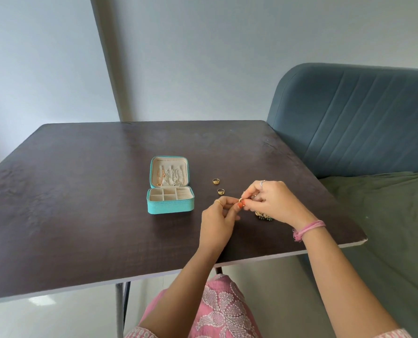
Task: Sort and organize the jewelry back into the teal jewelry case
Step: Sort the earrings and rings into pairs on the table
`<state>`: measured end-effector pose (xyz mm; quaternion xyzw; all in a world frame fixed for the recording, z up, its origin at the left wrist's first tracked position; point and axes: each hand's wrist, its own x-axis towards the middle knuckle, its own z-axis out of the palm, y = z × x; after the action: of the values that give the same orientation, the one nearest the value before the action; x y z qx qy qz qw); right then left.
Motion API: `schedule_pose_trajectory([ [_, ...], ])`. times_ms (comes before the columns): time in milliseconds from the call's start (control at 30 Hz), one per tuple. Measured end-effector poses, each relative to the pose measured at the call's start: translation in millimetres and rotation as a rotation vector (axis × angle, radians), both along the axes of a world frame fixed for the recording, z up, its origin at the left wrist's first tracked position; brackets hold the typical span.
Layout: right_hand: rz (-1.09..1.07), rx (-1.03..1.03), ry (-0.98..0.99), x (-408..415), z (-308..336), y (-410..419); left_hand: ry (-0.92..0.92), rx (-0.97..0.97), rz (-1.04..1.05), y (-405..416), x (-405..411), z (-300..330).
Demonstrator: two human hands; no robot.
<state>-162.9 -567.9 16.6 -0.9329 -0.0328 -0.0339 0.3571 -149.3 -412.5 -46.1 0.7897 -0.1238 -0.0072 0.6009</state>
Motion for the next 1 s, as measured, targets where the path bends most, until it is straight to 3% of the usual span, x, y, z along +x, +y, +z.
schedule_pose_trajectory([
  [100,0.065,0.312,0.123,-1,6,3,0.029,-0.072,0.048,4,2,1],
  [200,0.141,0.369,0.177,4,5,8,0.043,-0.094,0.068,7,2,1],
  [367,0.218,0.196,0.153,21,4,16,0.120,-0.136,0.088,18,-2,4],
  [467,0.204,-0.031,0.117,36,5,21,0.136,-0.065,0.065,25,-11,4],
  [600,0.283,-0.359,0.106,53,2,29,-0.127,0.284,-0.002,28,-29,-2],
  [700,0.330,-0.525,0.130,57,3,33,-0.241,0.401,-0.048,25,-38,-8],
  [833,0.349,-0.577,0.123,59,3,36,-0.283,0.472,-0.044,21,-38,-8],
  [1000,0.229,-0.426,0.022,62,8,11,-0.277,0.527,-0.073,16,-31,-3],
])
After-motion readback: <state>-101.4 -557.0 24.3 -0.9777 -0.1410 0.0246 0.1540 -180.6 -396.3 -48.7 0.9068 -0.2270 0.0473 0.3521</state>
